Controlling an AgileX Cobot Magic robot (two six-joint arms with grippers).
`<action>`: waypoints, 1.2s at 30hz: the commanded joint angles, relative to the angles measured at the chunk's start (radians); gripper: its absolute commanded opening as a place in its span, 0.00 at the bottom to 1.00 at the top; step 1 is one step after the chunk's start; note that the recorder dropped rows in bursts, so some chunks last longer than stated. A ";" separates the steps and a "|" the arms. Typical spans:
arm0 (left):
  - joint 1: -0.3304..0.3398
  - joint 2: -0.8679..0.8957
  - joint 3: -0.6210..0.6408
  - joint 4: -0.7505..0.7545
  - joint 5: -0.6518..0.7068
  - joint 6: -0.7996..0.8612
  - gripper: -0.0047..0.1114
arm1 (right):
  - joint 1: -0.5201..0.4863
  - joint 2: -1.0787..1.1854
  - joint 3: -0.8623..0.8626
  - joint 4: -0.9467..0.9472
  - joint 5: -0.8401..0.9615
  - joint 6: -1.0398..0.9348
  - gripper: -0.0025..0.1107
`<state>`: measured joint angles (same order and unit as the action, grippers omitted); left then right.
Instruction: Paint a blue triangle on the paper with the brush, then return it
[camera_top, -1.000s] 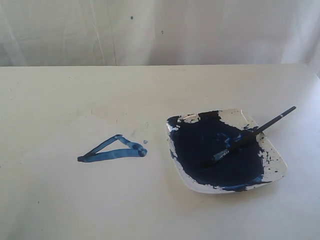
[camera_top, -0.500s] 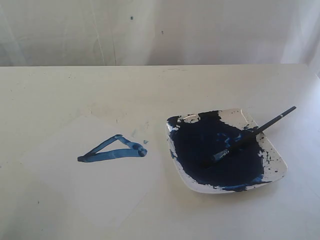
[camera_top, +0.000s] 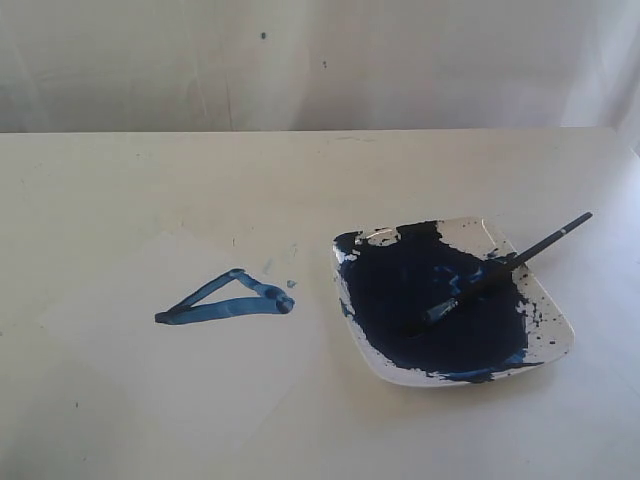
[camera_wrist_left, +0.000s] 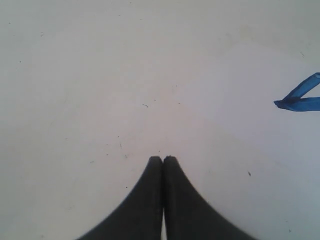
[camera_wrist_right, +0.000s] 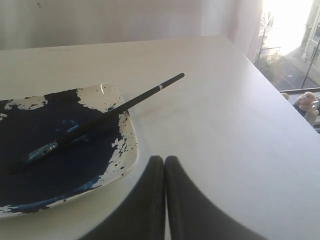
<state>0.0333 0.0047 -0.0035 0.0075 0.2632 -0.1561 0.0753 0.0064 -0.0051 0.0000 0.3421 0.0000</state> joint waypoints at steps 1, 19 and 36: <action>0.004 -0.005 0.004 0.002 -0.008 -0.002 0.04 | -0.006 -0.006 0.005 0.000 -0.007 0.006 0.02; 0.004 -0.005 0.004 0.002 -0.008 -0.003 0.04 | 0.014 -0.006 0.005 0.000 -0.007 0.000 0.02; 0.004 -0.005 0.004 0.002 -0.008 -0.003 0.04 | 0.025 -0.006 0.005 0.000 -0.007 0.000 0.02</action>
<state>0.0333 0.0047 -0.0035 0.0075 0.2570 -0.1561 0.0983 0.0064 -0.0051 0.0000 0.3421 0.0000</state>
